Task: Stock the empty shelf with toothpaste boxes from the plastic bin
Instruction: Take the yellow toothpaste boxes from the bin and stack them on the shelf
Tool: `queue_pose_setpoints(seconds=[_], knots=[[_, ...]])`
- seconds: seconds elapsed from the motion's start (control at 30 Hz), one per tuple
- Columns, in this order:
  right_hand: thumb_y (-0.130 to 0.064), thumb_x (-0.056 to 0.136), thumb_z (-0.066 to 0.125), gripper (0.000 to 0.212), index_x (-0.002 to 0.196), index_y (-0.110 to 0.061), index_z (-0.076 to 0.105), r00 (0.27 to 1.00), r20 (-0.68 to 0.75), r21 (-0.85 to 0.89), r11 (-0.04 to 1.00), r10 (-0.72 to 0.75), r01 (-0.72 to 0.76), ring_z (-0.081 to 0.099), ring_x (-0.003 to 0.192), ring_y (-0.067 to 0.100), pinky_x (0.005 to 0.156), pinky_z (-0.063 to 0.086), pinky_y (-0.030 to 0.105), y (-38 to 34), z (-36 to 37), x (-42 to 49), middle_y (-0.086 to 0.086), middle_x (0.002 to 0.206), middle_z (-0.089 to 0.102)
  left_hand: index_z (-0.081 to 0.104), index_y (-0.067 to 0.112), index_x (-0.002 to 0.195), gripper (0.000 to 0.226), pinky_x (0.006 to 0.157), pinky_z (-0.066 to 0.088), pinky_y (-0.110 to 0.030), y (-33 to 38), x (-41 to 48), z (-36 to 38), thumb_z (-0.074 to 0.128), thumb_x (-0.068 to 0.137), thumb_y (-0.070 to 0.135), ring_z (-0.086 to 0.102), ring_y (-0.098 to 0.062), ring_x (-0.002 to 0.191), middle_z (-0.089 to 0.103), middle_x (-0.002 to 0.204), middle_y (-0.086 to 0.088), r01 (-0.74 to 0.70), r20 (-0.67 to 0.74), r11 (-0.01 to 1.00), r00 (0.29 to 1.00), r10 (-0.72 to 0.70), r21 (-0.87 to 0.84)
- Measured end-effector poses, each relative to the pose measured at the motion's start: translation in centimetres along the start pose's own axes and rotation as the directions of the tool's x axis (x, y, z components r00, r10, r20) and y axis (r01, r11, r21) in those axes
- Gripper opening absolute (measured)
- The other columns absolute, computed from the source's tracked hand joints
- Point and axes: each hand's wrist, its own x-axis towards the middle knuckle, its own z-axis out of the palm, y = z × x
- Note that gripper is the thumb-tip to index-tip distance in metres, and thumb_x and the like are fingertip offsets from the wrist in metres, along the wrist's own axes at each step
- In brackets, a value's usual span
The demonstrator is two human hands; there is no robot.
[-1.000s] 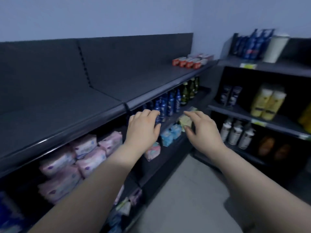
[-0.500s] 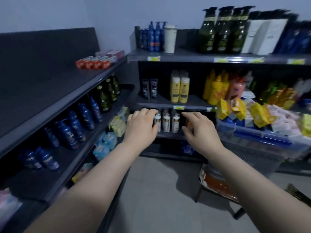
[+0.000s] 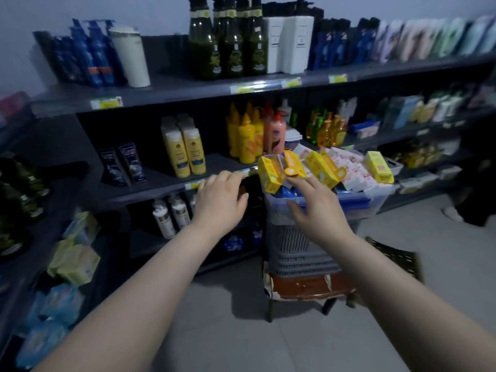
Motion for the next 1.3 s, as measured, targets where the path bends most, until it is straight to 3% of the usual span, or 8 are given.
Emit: queue_pose_setpoints(seconds=[0.2, 0.47, 0.73, 0.87, 1.07, 1.2, 1.3], knots=[[-0.023, 0.090, 0.059, 0.045, 0.134, -0.019, 0.052, 0.985, -0.028, -0.059, 0.983, 0.171, -0.172, 0.051, 0.117, 0.024, 0.094, 0.042, 0.039, 6.2, -0.6, 1.5, 0.002, 0.128, 0.055, 0.048, 0.024, 0.130, 0.041, 0.094, 0.036, -0.039, 3.3, 5.7, 4.8, 0.054, 0.091, 0.033, 0.049, -0.026, 0.114, 0.055, 0.125, -0.001, -0.111, 0.045, 0.992, 0.992, 0.115, -0.066], [-0.022, 0.089, 0.060, 0.045, 0.133, -0.014, 0.052, 0.975, -0.015, -0.105, 0.969, 0.222, -0.222, 0.052, 0.114, 0.031, 0.092, 0.045, 0.044, 14.7, 0.1, 8.1, 0.008, 0.126, 0.057, 0.047, 0.025, 0.131, 0.039, 0.093, 0.036, -0.039, 4.6, 14.1, 11.0, 0.054, 0.093, 0.025, 0.048, -0.028, 0.115, 0.053, 0.129, -0.002, -0.096, 0.131, 0.995, 0.987, 0.094, 0.007], [-0.030, 0.091, 0.053, 0.047, 0.136, -0.019, 0.047, 0.960, 0.122, -0.272, 0.938, 0.254, -0.214, 0.045, 0.121, 0.034, 0.097, 0.036, 0.042, 21.3, 1.8, 16.2, 0.010, 0.133, 0.053, 0.043, 0.033, 0.135, 0.050, 0.093, 0.034, -0.039, 2.8, 22.2, 15.4, 0.053, 0.090, 0.014, 0.046, -0.027, 0.116, 0.051, 0.129, -0.001, -0.093, 0.244, 0.972, 0.969, 0.038, 0.217], [-0.034, 0.091, 0.049, 0.044, 0.133, -0.022, 0.048, 0.928, 0.227, -0.362, 0.910, 0.296, -0.201, 0.043, 0.119, 0.034, 0.093, 0.035, 0.041, 22.7, 3.1, 18.4, 0.008, 0.125, 0.059, 0.039, 0.032, 0.140, 0.056, 0.101, 0.027, -0.038, 2.8, 23.9, 16.9, 0.058, 0.089, 0.020, 0.036, -0.024, 0.125, 0.043, 0.137, 0.000, -0.186, 0.340, 0.968, 0.933, 0.120, 0.170], [-0.023, 0.088, 0.051, 0.025, 0.111, -0.018, 0.058, 0.928, 0.262, -0.253, 0.947, 0.264, -0.198, 0.054, 0.101, 0.034, 0.076, 0.033, 0.037, 23.8, 4.1, 20.2, 0.010, 0.095, 0.067, 0.057, 0.032, 0.129, 0.041, 0.106, 0.026, -0.041, 3.4, 25.1, 17.2, 0.061, 0.090, 0.022, 0.029, -0.027, 0.134, 0.039, 0.144, -0.003, -0.367, 0.390, 0.929, 0.863, 0.322, 0.045], [-0.007, 0.083, 0.050, 0.030, 0.111, -0.008, 0.061, 0.925, 0.251, -0.039, 0.958, 0.284, -0.284, 0.060, 0.085, 0.036, 0.072, 0.049, 0.038, 24.0, 3.4, 21.1, 0.014, 0.085, 0.067, 0.073, 0.022, 0.103, 0.021, 0.099, 0.036, -0.051, 4.4, 26.0, 16.4, 0.066, 0.084, 0.020, 0.043, -0.037, 0.124, 0.056, 0.130, -0.008, -0.455, 0.298, 0.890, 0.848, 0.438, -0.013], [-0.008, 0.086, 0.049, 0.030, 0.110, -0.014, 0.067, 0.941, 0.194, 0.065, 0.954, 0.277, -0.294, 0.061, 0.078, 0.029, 0.064, 0.052, 0.036, 24.2, 1.5, 22.1, 0.010, 0.089, 0.069, 0.074, 0.020, 0.096, 0.019, 0.101, 0.032, -0.049, 5.5, 27.2, 15.2, 0.059, 0.085, 0.025, 0.049, -0.034, 0.120, 0.065, 0.117, -0.003, -0.472, 0.224, 0.881, 0.858, 0.462, -0.008]])
